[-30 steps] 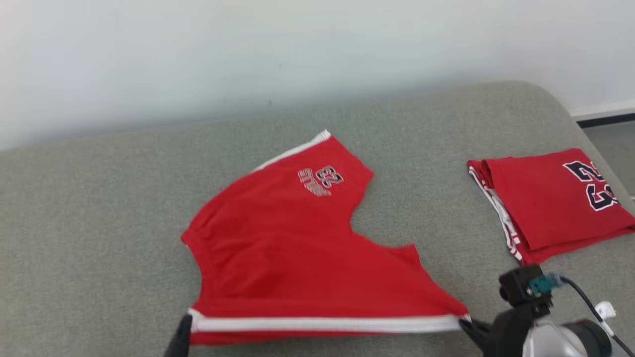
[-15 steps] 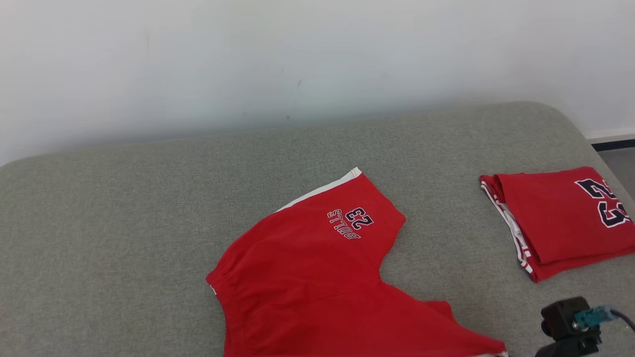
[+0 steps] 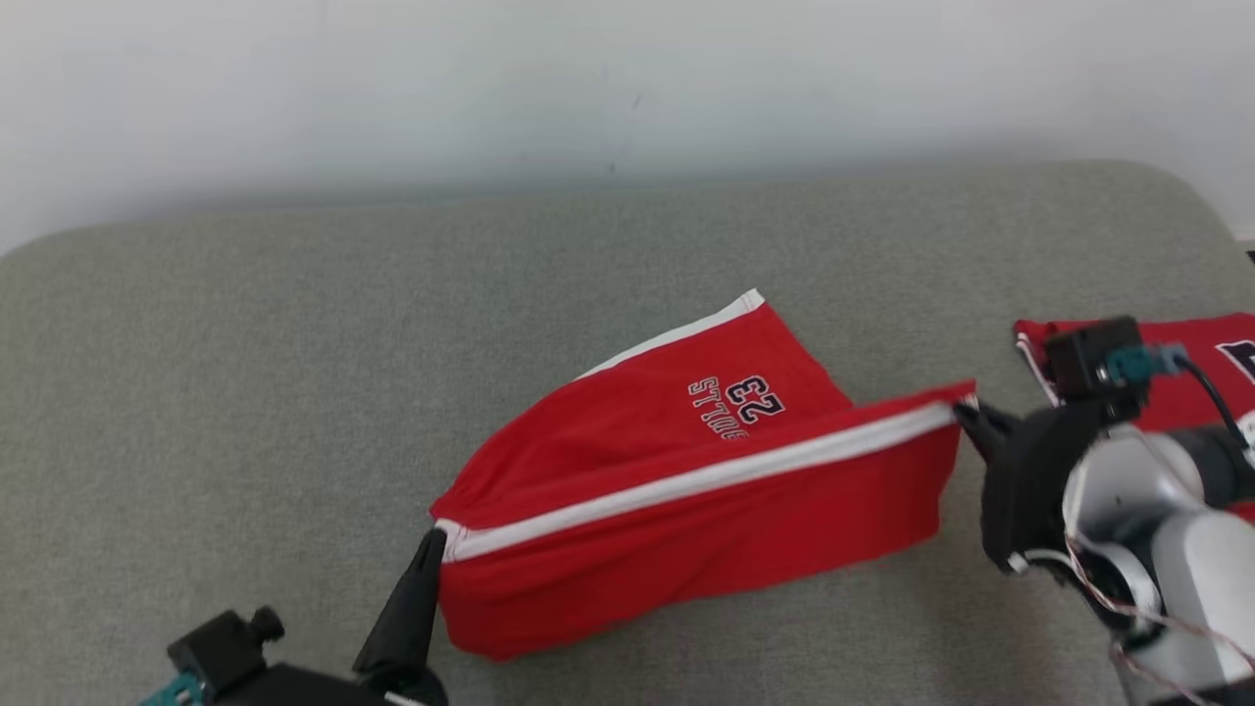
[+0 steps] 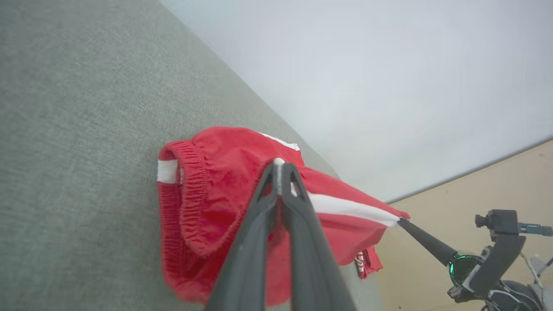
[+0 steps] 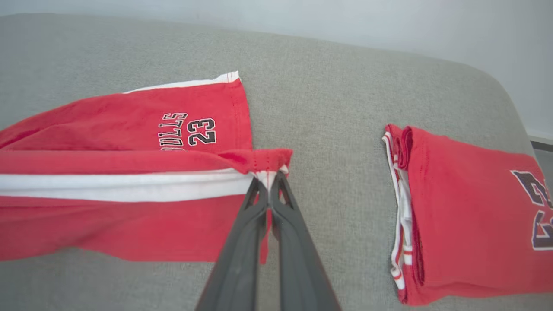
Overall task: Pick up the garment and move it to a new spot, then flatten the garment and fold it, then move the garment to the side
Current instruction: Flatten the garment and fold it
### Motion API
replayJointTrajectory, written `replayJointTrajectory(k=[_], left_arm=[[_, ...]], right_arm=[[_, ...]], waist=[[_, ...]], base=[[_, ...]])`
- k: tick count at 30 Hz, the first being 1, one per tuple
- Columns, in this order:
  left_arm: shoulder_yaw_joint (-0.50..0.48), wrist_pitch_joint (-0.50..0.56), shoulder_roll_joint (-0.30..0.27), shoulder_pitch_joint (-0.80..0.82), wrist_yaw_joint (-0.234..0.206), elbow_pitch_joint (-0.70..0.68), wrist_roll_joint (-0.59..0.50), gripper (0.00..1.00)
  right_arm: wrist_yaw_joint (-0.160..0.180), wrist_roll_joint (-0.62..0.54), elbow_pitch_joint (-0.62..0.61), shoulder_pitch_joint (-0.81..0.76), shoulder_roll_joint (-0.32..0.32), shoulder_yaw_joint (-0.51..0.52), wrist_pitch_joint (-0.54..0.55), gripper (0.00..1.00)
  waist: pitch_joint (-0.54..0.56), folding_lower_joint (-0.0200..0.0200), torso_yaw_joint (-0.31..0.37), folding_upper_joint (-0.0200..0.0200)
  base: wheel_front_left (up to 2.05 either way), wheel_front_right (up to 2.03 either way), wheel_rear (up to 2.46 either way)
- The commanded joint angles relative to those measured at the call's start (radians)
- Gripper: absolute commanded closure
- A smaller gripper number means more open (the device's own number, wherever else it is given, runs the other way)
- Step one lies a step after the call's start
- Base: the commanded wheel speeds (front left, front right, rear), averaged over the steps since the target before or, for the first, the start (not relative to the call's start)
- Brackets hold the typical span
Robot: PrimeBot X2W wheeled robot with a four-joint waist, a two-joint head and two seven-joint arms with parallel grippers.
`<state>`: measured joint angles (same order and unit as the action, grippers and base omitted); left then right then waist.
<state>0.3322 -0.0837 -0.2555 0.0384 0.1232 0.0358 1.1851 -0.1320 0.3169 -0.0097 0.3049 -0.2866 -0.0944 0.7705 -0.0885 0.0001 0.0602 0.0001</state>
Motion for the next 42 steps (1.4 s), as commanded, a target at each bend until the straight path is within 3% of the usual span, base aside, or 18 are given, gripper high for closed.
replayJointTrajectory(k=[1, 7, 13, 21, 22, 23, 24, 34, 42], left_arm=[[-0.002, -0.01, 0.006, 0.014, -0.002, 0.009, -0.007, 1.0], [-0.005, -0.069, 0.056, 0.16, -0.022, 0.089, -0.068, 1.0], [-0.001, -0.087, 0.087, 0.273, -0.06, 0.156, -0.11, 1.0], [-0.006, -0.125, 0.124, 0.37, -0.077, 0.238, -0.139, 1.0], [-0.003, -0.128, 0.129, 0.377, -0.073, 0.245, -0.141, 0.65], [-0.002, -0.129, 0.132, 0.383, -0.072, 0.253, -0.141, 0.0], [-0.001, -0.133, 0.135, 0.39, -0.069, 0.26, -0.143, 0.0], [-0.043, -0.174, 0.12, 0.348, -0.057, 0.27, -0.204, 0.0], [-0.125, -0.181, 0.073, 0.186, -0.066, 0.137, -0.474, 0.0]], right_arm=[[0.004, -0.009, 0.018, 0.019, -0.001, -0.005, -0.011, 1.0], [0.004, -0.076, 0.259, 0.251, 0.038, -0.037, -0.128, 1.0], [0.004, -0.126, 0.408, 0.406, 0.062, -0.054, -0.216, 1.0], [0.004, -0.214, 0.601, 0.543, 0.105, -0.042, -0.311, 1.0], [0.004, -0.224, 0.62, 0.555, 0.112, -0.039, -0.324, 1.0], [0.004, -0.23, 0.638, 0.565, 0.122, -0.034, -0.336, 0.11], [0.004, -0.238, 0.653, 0.572, 0.129, -0.031, -0.354, 0.0], [0.004, -0.198, 0.758, 0.607, 0.139, -0.016, -0.4, 0.0], [0.003, -0.161, 0.802, 0.55, 0.109, 0.077, -0.315, 0.0]], waist=[[-0.034, -0.0001, -0.029, -0.0001], [-0.113, -0.0001, -0.07, -0.0001], [-0.188, -0.0001, -0.102, -0.0001], [-0.252, -0.0001, -0.133, -0.0001], [-0.254, -0.0001, -0.136, -0.0001], [-0.256, -0.0001, -0.139, -0.0001], [-0.257, -0.0001, -0.141, -0.0001], [-0.202, -0.0001, -0.137, -0.0001], [-0.149, -0.0001, -0.142, -0.0001]], base=[[0.0, 0.0, 0.0], [0.0, 0.0, 0.0], [0.0, 0.0, 0.0], [0.0, 0.0, 0.0], [0.0, 0.0, 0.0], [0.0, 0.0, 0.0], [0.0, 0.0, 0.0], [0.0, 0.0, 0.0], [0.0, 0.0, 0.0]])
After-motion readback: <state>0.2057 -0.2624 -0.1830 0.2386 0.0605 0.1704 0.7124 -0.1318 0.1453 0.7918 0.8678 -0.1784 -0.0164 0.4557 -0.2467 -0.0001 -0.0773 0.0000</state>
